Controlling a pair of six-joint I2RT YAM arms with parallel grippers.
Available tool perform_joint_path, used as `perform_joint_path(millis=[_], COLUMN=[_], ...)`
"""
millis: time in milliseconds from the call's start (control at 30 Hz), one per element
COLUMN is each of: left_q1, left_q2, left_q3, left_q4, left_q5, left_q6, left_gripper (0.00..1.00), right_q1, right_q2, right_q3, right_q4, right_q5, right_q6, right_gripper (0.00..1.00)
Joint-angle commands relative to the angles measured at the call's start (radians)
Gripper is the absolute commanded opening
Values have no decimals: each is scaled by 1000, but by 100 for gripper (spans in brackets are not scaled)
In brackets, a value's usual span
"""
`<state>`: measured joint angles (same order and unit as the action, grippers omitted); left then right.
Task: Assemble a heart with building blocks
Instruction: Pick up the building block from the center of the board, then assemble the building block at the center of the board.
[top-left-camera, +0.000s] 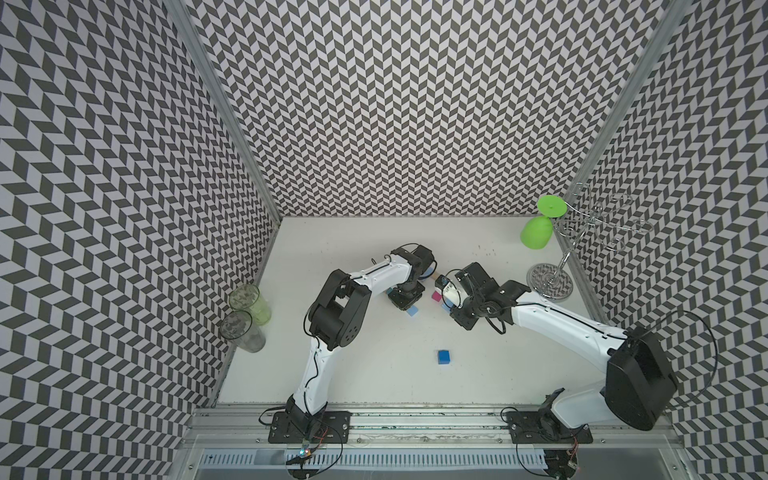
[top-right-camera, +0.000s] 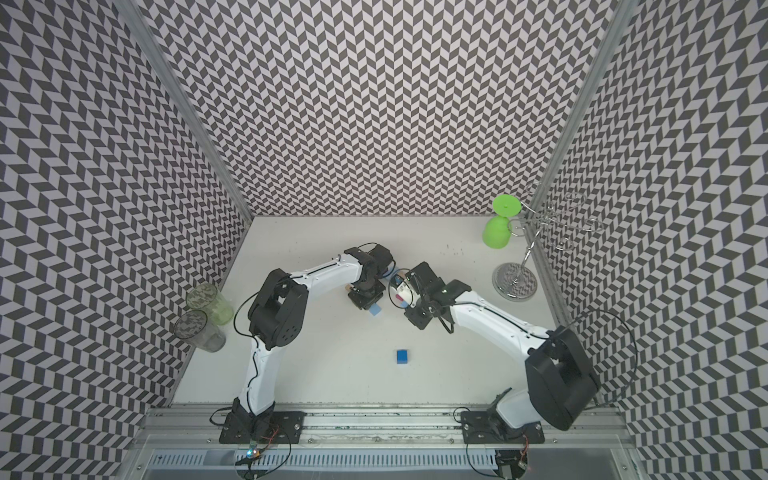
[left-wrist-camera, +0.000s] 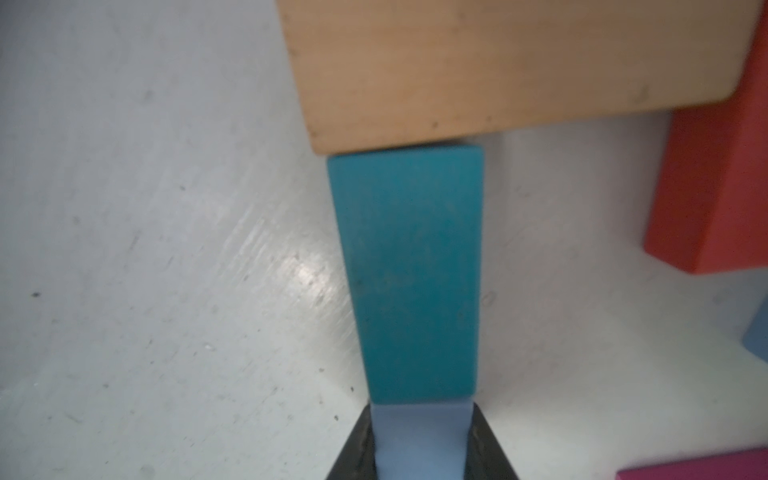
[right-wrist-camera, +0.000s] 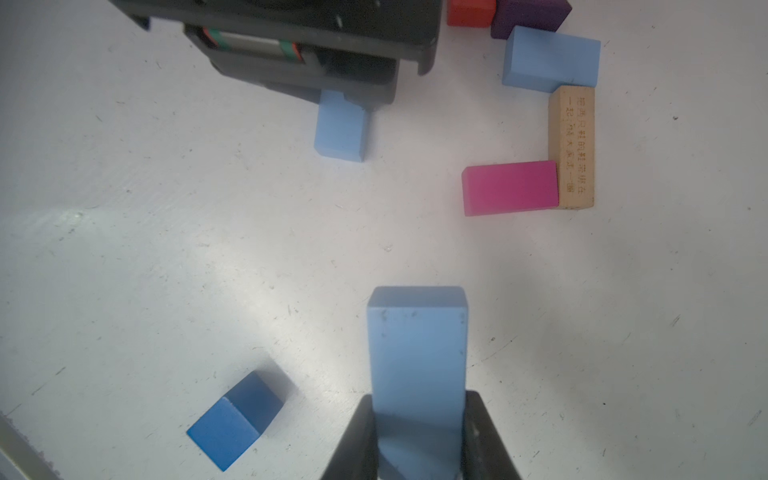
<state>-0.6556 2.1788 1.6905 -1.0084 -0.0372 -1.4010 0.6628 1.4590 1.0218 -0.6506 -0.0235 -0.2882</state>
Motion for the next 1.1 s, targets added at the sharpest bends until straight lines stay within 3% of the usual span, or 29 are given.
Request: perform_joint_path(millis=[0, 200, 400, 533, 633, 933, 1067], left_q1=[8, 7, -11, -18, -24, -64, -53], left_q2=[48, 54, 35, -8, -37, -161, -262], left_q3=[18, 26, -3, -47, -52, 51, 29], left_q4=[-6, -20, -22, 22, 57, 20, 18], left_q5=[-26, -21, -13, -4, -3, -68, -111], left_q6=[2, 2, -1, 19, 57, 179, 197], left_gripper=[1, 6, 31, 61, 75, 85, 86], right_q1=[3, 3, 3, 3, 3, 0, -7], right_q2=[9, 11, 14, 16, 18, 9, 31], right_q3=[-8, -12, -22, -26, -25, -7, 29], right_q4=[28, 30, 35, 43, 59, 117, 131], right_q5=[-13, -20, -40, -44, -27, 29, 105], right_q6=[-6, -7, -7, -6, 2, 82, 187], right_gripper=[8, 8, 8, 8, 8, 14, 9])
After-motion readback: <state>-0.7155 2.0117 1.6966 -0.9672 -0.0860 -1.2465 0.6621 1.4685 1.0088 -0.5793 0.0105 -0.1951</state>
